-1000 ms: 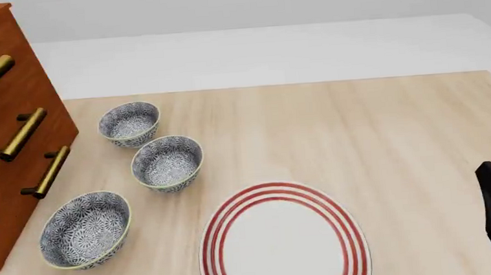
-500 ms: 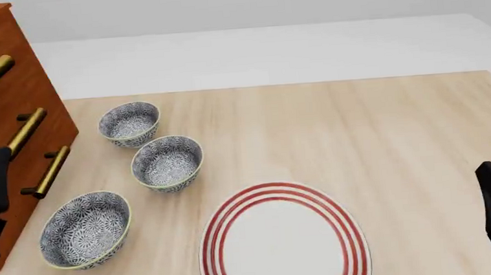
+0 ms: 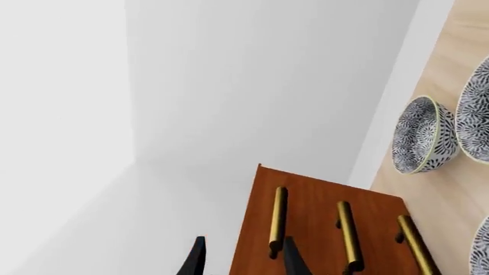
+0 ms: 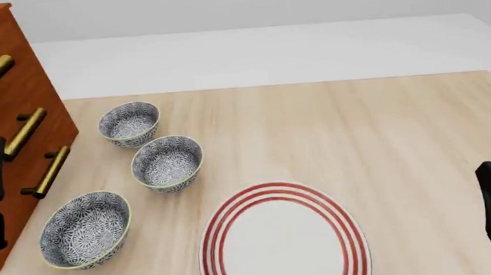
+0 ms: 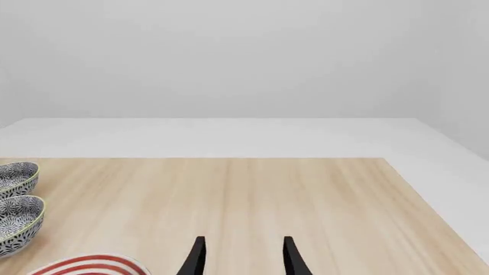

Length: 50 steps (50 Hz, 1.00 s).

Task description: Open the top drawer of the cabinet.

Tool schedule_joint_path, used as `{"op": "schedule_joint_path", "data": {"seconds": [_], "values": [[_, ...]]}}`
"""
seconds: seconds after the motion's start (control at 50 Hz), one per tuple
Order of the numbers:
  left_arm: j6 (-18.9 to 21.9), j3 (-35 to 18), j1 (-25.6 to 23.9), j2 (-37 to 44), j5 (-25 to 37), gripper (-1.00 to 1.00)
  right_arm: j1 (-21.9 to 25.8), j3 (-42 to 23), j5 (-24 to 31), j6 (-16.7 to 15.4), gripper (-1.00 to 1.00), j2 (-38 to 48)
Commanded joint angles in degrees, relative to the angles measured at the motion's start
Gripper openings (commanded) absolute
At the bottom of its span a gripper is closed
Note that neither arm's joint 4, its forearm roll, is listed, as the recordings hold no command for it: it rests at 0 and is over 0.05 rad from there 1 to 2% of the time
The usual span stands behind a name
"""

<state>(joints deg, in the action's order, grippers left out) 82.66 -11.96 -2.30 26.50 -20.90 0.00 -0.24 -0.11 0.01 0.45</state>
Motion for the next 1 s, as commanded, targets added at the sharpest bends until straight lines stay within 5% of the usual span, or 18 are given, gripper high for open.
{"op": "schedule_joint_path", "data": {"seconds": [0.02,1.0], "values": [[2.5,-1.0,0.7,1.3,-0.1,1.0,0.0,0.0,0.0,0.0,1.0,0.0],[6.8,-0.6,5.6,11.0,-7.9,1.0,0.0,0.0,0.0,0.0,1.0,0.0]]}}
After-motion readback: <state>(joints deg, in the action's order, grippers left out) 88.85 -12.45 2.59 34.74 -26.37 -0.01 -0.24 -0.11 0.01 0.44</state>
